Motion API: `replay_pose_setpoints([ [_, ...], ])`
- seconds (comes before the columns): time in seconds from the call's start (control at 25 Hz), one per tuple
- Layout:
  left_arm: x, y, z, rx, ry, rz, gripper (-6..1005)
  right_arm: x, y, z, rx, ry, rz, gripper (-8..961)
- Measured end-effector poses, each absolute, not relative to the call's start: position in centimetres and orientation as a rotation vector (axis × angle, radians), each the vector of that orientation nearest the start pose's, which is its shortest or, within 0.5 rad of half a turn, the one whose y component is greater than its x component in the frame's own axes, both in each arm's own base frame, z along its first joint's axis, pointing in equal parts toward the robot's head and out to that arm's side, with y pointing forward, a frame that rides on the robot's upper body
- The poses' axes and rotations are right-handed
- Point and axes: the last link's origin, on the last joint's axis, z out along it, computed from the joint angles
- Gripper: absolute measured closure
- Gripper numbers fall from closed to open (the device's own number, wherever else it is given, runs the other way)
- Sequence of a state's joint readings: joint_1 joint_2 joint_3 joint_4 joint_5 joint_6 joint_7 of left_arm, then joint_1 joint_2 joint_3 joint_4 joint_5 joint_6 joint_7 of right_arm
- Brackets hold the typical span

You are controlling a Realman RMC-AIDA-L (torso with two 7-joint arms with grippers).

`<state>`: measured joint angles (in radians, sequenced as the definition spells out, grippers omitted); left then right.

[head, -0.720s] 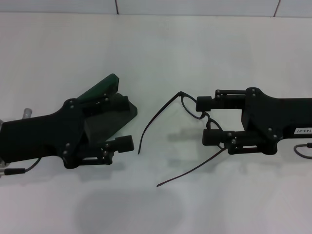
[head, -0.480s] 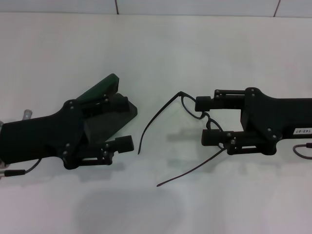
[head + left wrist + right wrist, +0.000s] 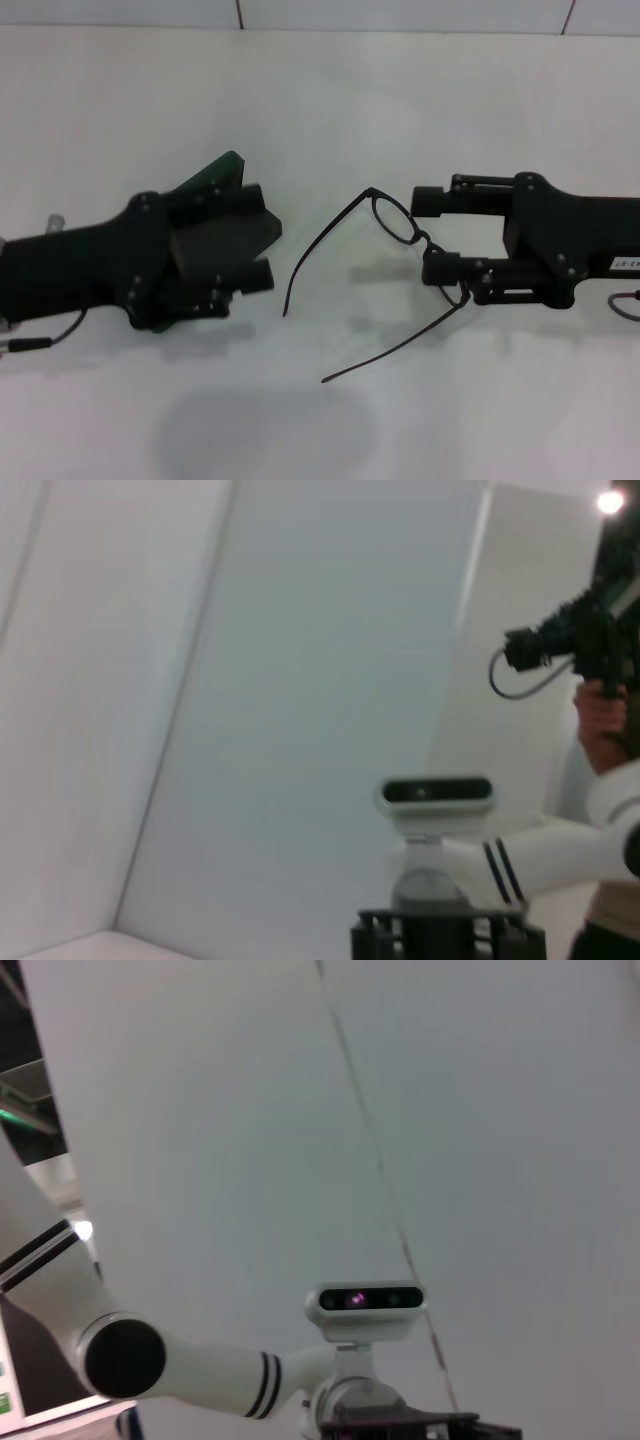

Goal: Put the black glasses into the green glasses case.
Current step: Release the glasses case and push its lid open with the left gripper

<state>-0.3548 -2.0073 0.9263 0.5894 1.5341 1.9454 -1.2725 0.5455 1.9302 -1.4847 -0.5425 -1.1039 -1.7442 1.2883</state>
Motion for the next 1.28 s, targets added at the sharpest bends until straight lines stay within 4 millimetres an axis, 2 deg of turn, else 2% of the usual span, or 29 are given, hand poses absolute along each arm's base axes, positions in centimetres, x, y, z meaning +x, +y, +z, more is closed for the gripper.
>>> replay_pose_setpoints([
  [0.12, -25.0, 26.6, 4.5, -2.724, -0.483, -1.326, 202, 19.5, 30.4, 0.8, -2.908, 0.328, 1.325, 275],
  [0.2, -24.4, 27.5, 6.1, -2.702, -0.479, -1.308, 205, 20.1, 30.4, 1.4, -2.868, 0.324, 1.325, 275],
  [0.36, -21.6, 28.8, 9.8, -2.681, -0.438, -1.199, 212, 21.7, 30.3, 2.5, -2.744, 0.315, 1.332, 275],
  [0.44, -19.5, 29.2, 11.7, -2.689, -0.390, -1.017, 215, 22.4, 30.1, 2.8, -2.691, 0.321, 1.341, 275],
  [0.48, -19.0, 29.3, 12.0, -2.692, -0.390, -0.962, 217, 22.7, 30.0, 2.9, -2.664, 0.327, 1.347, 275],
  [0.56, -16.8, 29.8, 12.9, -2.680, -0.381, -0.655, 220, 23.1, 29.7, 3.0, -2.627, 0.336, 1.356, 275],
  [0.64, -15.9, 30.4, 13.0, -2.632, -0.424, -0.411, 223, 23.3, 29.6, 3.0, -2.610, 0.341, 1.360, 275],
  [0.72, -15.6, 31.2, 12.7, -2.573, -0.483, -0.186, 227, 23.4, 29.4, 2.8, -2.600, 0.345, 1.361, 275],
  [0.8, -15.3, 31.9, 11.9, -2.554, -0.513, -0.061, 230, 23.5, 29.3, 2.7, -2.584, 0.344, 1.361, 275],
  [0.92, -16.0, 33.3, 10.0, -2.566, -0.565, 0.006, 235, 23.6, 29.2, 2.6, -2.564, 0.338, 1.365, 275],
  [1.12, -17.6, 35.5, 7.3, -2.552, -0.638, 0.196, 376, 23.5, 29.3, 2.7, -2.566, 0.328, 1.373, 276],
  [1.28, -18.8, 36.3, 6.0, -2.541, -0.693, 0.281, 373, 23.2, 29.5, 2.6, -2.567, 0.322, 1.372, 276],
])
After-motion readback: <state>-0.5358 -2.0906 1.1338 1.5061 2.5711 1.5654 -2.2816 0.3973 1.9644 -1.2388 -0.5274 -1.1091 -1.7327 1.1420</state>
